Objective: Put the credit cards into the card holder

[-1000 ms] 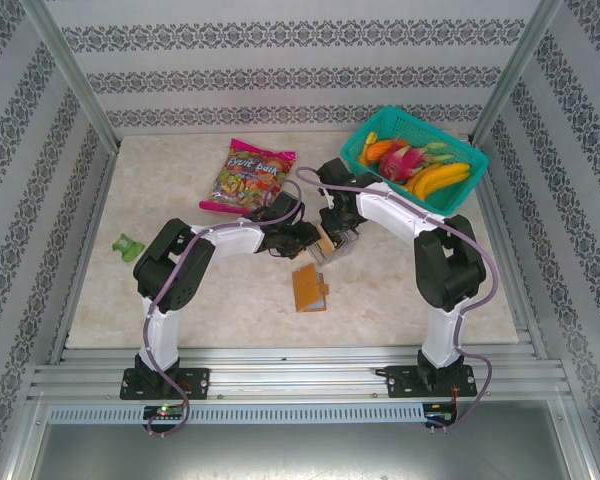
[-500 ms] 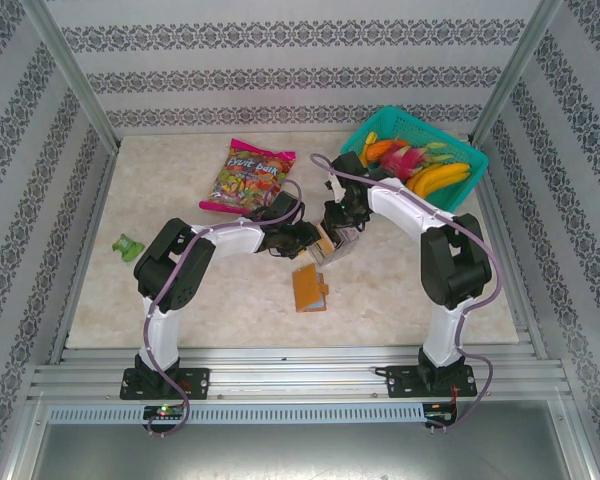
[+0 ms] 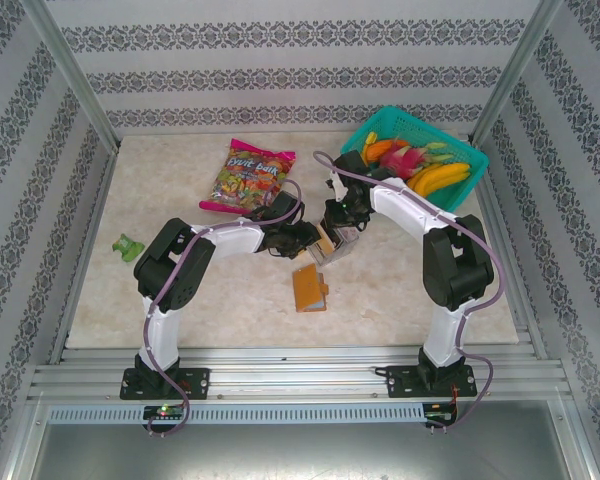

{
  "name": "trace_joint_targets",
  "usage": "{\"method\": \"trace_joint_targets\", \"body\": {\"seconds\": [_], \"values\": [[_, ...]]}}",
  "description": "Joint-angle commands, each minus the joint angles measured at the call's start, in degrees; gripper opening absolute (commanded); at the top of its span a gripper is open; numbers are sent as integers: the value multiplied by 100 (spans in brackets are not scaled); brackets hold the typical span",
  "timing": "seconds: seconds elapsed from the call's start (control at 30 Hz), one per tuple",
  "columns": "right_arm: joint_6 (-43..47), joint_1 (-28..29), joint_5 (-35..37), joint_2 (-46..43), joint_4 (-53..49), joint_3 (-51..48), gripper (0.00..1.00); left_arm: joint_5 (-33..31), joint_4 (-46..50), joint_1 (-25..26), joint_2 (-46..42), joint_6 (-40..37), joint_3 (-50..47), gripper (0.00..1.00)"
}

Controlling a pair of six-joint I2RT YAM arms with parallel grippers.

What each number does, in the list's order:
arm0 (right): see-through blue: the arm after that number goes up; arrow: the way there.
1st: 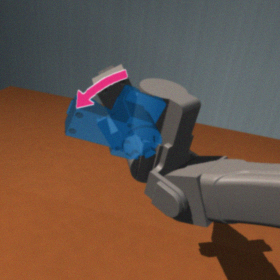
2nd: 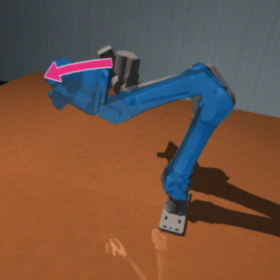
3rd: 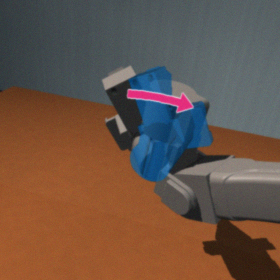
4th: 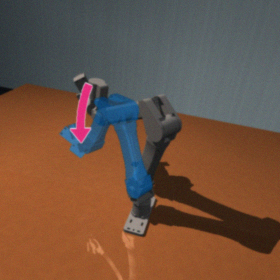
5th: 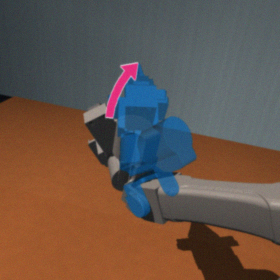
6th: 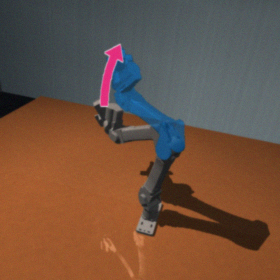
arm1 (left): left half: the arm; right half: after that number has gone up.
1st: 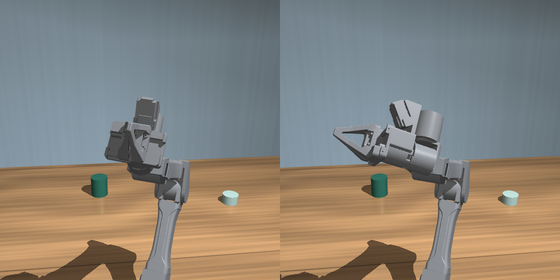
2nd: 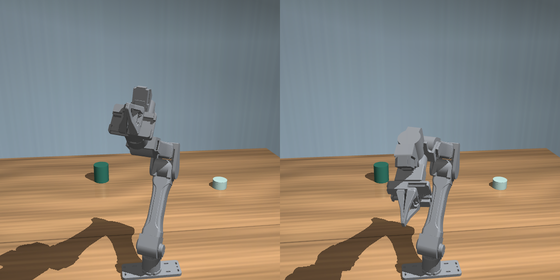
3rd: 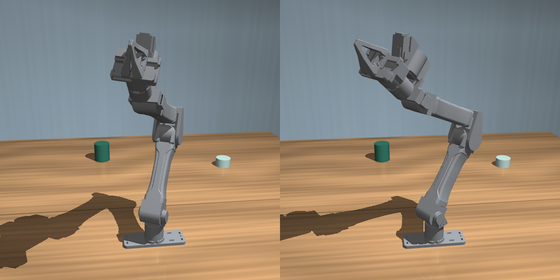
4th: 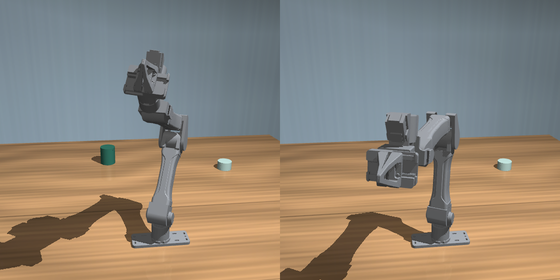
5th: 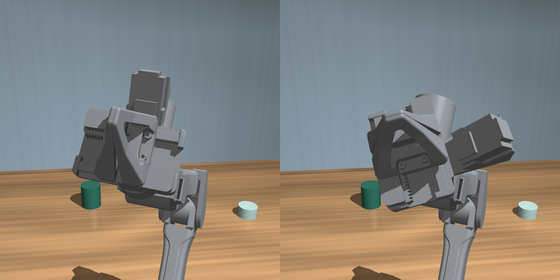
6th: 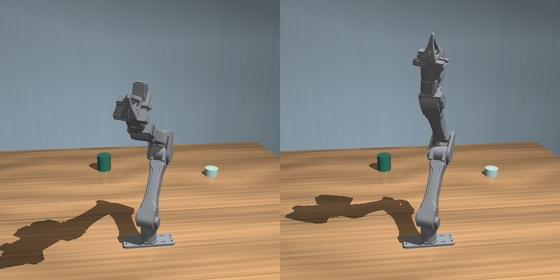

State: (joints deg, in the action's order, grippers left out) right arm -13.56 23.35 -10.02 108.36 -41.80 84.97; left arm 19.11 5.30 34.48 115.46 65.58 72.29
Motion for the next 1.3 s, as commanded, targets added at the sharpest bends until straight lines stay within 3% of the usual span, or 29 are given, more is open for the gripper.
{"method": "trace_joint_targets", "body": {"seconds": [0.0, 0.2, 0.43, 0.47, 0.6, 0.67, 0.9, 1.27], "values": [[84, -39, 470, -174, -92, 21, 24, -121, 367, -91, 214, -103, 20, 47], [360, -1, 1417, -78, -268, 153, 20, -120, 358, -97, 214, -94, -1, 47], [463, -36, 1684, -208, -180, 105, 27, -121, 349, -99, 237, -103, 12, 48], [457, -49, 1657, -222, -124, 65, 32, -125, 357, -99, 238, -104, 17, 47], [394, -158, 1318, -197, -41, 5, 39, -124, 389, -99, 223, -133, 26, 47], [275, -311, 798, -120, 78, -60, 46, -107, 358, -99, 223, -144, 24, 47], [31, -568, -220, 71, 266, -208, 44, -76, 330, -99, 223, -151, 22, 45], [-94, -613, -1222, 83, 322, -226, 41, -58, 357, -99, 233, -166, 57, 45]]}}
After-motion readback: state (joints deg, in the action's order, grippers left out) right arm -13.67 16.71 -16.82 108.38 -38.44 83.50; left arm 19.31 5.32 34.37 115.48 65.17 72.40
